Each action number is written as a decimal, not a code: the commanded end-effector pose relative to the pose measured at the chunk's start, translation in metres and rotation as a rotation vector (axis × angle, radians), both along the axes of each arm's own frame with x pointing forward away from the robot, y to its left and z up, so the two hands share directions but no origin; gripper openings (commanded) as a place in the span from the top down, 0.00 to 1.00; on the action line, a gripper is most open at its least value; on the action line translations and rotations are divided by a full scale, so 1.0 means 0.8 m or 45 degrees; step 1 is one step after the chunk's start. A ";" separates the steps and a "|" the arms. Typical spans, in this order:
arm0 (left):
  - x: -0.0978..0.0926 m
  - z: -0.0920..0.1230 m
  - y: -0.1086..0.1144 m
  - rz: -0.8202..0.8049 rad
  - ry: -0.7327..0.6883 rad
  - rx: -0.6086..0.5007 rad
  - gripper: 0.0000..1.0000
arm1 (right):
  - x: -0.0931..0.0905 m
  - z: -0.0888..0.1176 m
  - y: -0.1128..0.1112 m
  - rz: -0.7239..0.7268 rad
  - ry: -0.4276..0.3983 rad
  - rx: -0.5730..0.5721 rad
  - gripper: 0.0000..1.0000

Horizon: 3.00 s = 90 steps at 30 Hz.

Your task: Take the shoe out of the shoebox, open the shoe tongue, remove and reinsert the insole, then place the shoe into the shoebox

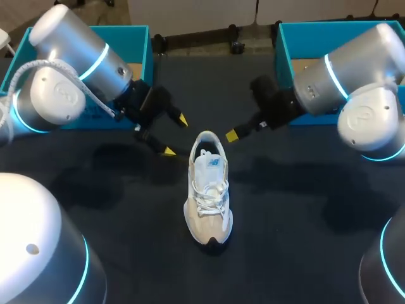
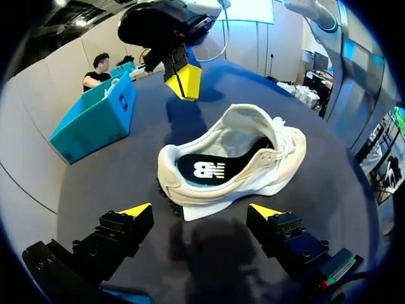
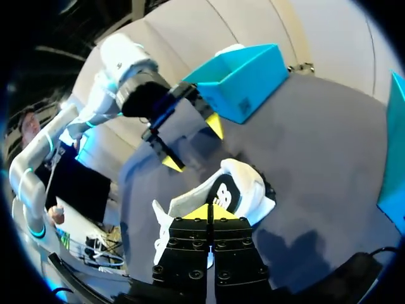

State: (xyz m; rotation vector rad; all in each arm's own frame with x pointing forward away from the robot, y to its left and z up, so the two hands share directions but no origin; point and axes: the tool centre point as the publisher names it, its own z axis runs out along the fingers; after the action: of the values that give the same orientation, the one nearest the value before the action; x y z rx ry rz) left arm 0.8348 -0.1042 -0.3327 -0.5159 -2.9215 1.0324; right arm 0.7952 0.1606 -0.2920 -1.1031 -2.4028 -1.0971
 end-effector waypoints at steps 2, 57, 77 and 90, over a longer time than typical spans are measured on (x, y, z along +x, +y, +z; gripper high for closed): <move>0.004 0.023 0.027 -0.014 -0.028 0.013 0.00 | -0.008 0.009 -0.005 -0.078 -0.044 -0.091 1.00; 0.048 0.112 0.164 0.185 -0.183 0.067 0.00 | -0.009 -0.007 0.039 -0.430 -0.086 -0.491 1.00; 0.048 0.112 0.164 0.185 -0.183 0.067 0.00 | 0.001 -0.022 0.059 -0.700 0.138 -0.636 1.00; 0.048 0.112 0.164 0.185 -0.183 0.067 0.00 | -0.003 -0.042 0.081 -0.659 0.256 -0.715 1.00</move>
State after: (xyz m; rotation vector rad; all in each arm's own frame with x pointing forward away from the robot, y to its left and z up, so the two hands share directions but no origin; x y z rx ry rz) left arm 0.8739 0.0265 -0.2440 -0.3980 -3.1420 0.9721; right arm 0.7893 0.2151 -0.3143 -1.9932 -2.3811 -0.3921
